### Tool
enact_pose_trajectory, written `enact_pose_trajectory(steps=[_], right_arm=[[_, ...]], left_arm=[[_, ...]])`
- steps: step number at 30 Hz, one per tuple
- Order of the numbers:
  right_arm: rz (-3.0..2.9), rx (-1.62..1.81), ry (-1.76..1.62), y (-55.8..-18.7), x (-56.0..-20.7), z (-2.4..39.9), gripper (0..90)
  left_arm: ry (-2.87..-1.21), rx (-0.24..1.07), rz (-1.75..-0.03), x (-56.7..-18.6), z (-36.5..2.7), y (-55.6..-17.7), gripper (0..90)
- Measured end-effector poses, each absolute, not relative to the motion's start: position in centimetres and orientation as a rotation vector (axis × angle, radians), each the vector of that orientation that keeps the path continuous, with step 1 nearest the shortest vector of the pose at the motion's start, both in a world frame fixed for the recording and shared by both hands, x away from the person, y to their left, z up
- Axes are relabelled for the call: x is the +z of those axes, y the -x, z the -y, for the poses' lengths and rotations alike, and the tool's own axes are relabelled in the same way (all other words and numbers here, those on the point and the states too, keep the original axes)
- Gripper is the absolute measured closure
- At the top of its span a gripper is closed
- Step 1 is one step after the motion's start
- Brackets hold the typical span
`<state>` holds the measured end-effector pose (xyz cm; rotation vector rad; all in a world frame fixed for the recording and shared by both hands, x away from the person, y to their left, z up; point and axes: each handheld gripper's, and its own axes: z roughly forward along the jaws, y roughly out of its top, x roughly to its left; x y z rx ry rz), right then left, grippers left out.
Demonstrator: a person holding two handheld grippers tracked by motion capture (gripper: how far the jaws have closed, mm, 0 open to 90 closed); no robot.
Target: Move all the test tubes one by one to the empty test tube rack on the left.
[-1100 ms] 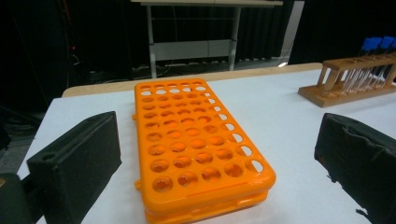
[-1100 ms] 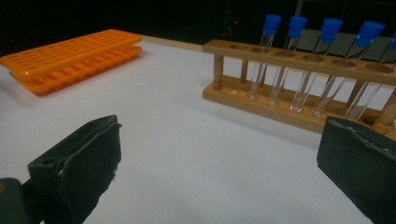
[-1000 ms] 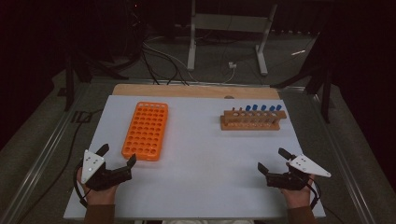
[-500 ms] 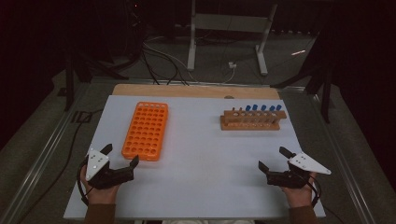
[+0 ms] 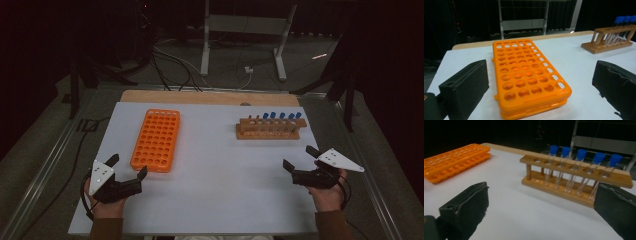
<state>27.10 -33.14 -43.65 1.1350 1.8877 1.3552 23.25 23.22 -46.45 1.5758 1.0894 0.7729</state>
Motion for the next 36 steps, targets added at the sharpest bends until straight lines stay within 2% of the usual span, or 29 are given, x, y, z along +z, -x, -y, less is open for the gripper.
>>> enact_pose_trajectory(steps=[10, 23, 25, 30, 34, 35, 36], right_arm=[[-1.838, 1.354, -1.157, -29.4, -42.3, 34.0, 0.0], [-1.801, 1.269, -1.235, -34.4, -41.7, 35.3, 0.7], [-1.786, 1.273, -1.251, -35.1, -41.7, 35.7, 5.5], [-1.768, 1.255, -1.290, -36.8, -41.6, 36.3, 8.9], [-1.754, 1.227, -1.326, -38.2, -41.7, 36.6, 15.8], [-1.752, 1.210, -1.351, -39.0, -42.0, 36.8, 20.1], [-1.752, 1.210, -1.351, -39.0, -42.0, 36.8, 20.1]], left_arm=[[-1.547, 0.773, -1.127, -46.6, -23.7, -23.3, 1.7], [-1.537, 0.759, -1.149, -46.7, -23.8, -23.3, 1.8], [-1.535, 0.758, -1.154, -46.8, -23.8, -23.3, 1.8], [-1.526, 0.748, -1.164, -46.9, -23.9, -23.4, 1.8], [-1.527, 0.745, -1.166, -46.9, -24.0, -23.4, 1.8], [-1.526, 0.744, -1.166, -46.9, -24.0, -23.4, 1.8], [-1.526, 0.742, -1.166, -46.9, -24.0, -23.4, 1.8]])
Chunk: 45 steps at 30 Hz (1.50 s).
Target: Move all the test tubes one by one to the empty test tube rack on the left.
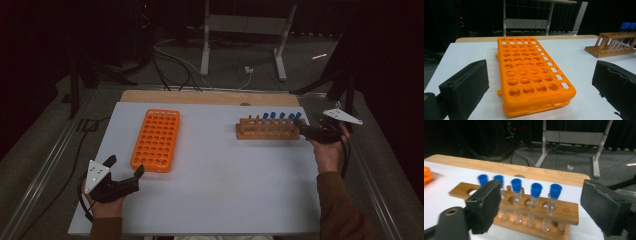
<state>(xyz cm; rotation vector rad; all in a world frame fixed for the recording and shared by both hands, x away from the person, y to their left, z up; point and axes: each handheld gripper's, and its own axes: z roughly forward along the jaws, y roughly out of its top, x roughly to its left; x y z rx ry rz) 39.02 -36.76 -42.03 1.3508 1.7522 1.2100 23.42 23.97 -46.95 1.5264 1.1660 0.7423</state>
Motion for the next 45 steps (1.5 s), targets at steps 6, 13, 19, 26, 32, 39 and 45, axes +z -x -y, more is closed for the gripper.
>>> enact_pose_trajectory(steps=[6, 13, 19, 26, 32, 39, 45], right_arm=[[-1.701, 1.157, -1.451, -40.8, -43.5, 37.3, 45.3], [-1.735, 1.112, -1.460, -41.9, -44.9, 36.8, 62.3], [-1.737, 1.096, -1.496, -42.9, -45.6, 36.6, 65.8], [-1.752, 1.085, -1.512, -43.4, -46.3, 36.6, 73.2], [-1.734, 1.107, -1.490, -43.3, -46.2, 36.3, 76.4], [-1.706, 1.125, -1.461, -42.7, -45.1, 36.6, 76.6], [-1.678, 1.159, -1.419, -42.1, -43.2, 36.8, 76.6]], left_arm=[[-1.513, 0.734, -1.165, -47.0, -24.1, -23.4, 1.8], [-1.501, 0.732, -1.172, -47.0, -24.4, -23.4, 1.8], [-1.499, 0.730, -1.172, -47.0, -24.4, -23.4, 1.8], [-1.498, 0.729, -1.173, -47.0, -24.5, -23.4, 1.8], [-1.502, 0.731, -1.169, -47.0, -24.4, -23.3, 1.8], [-1.507, 0.729, -1.170, -47.0, -24.4, -23.4, 1.8], [-1.509, 0.724, -1.172, -47.1, -24.4, -23.4, 1.8]])
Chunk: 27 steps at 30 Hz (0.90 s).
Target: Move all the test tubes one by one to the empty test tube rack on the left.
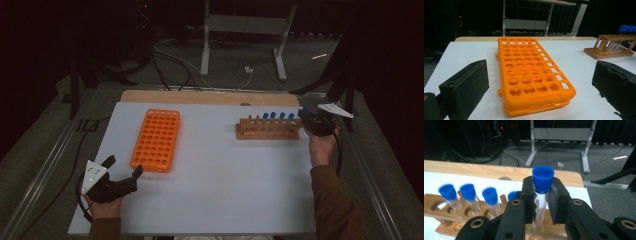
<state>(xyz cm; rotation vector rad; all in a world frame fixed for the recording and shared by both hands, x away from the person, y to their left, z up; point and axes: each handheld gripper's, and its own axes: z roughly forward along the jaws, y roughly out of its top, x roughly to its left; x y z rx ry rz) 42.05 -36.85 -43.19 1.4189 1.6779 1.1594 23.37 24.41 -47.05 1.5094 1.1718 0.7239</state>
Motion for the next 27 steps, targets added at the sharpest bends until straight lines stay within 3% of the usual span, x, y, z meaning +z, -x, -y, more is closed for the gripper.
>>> enact_pose_trajectory(steps=[10, 27], right_arm=[[-1.673, 1.191, -1.341, -40.3, -40.1, 37.1, 76.6], [-1.807, 1.304, -1.300, -37.8, -40.1, 34.7, 76.5]], left_arm=[[-1.520, 0.723, -1.172, -47.1, -24.2, -23.4, 1.8], [-1.573, 0.716, -1.160, -47.2, -23.8, -23.7, 1.8]])
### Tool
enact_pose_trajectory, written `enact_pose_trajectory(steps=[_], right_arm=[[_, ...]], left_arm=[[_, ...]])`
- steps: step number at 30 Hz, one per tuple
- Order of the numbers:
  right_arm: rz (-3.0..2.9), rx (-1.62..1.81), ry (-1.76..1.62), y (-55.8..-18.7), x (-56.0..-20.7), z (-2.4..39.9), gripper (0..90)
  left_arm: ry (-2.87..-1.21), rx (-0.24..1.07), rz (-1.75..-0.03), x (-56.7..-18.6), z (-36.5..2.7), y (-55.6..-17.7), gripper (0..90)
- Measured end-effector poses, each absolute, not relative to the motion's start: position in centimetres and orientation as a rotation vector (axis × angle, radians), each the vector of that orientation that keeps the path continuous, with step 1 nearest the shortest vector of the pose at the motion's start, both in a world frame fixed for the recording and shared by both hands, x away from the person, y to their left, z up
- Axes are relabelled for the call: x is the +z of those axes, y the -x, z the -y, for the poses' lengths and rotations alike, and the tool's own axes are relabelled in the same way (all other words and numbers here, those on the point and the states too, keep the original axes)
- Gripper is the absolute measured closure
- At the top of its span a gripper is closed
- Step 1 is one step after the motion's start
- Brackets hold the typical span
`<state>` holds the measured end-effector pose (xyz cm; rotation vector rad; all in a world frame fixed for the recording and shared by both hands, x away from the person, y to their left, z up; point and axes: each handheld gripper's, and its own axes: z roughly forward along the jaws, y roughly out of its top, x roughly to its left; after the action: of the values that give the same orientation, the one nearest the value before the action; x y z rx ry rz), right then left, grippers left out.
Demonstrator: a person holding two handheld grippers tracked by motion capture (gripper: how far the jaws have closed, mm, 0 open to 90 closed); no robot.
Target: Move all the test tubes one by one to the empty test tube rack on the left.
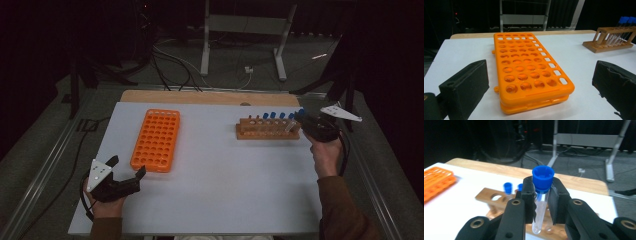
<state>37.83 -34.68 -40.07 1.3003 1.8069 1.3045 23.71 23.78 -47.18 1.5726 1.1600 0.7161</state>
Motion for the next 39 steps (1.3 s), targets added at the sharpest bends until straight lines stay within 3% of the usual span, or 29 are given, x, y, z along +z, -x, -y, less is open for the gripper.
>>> enact_pose_trajectory(steps=[12, 21, 39], right_arm=[[-1.964, 1.359, -1.228, -36.1, -41.3, 30.6, 76.5], [-2.054, 1.389, -1.169, -35.4, -41.7, 27.2, 76.5], [-2.226, 1.485, -0.974, -34.2, -40.8, 18.5, 76.4]], left_arm=[[-1.632, 0.739, -1.105, -46.8, -21.9, -24.1, 1.8], [-1.657, 0.656, -1.090, -45.7, -20.1, -25.3, 1.8], [-1.736, 0.616, -0.961, -43.9, -14.8, -27.8, 4.1]])
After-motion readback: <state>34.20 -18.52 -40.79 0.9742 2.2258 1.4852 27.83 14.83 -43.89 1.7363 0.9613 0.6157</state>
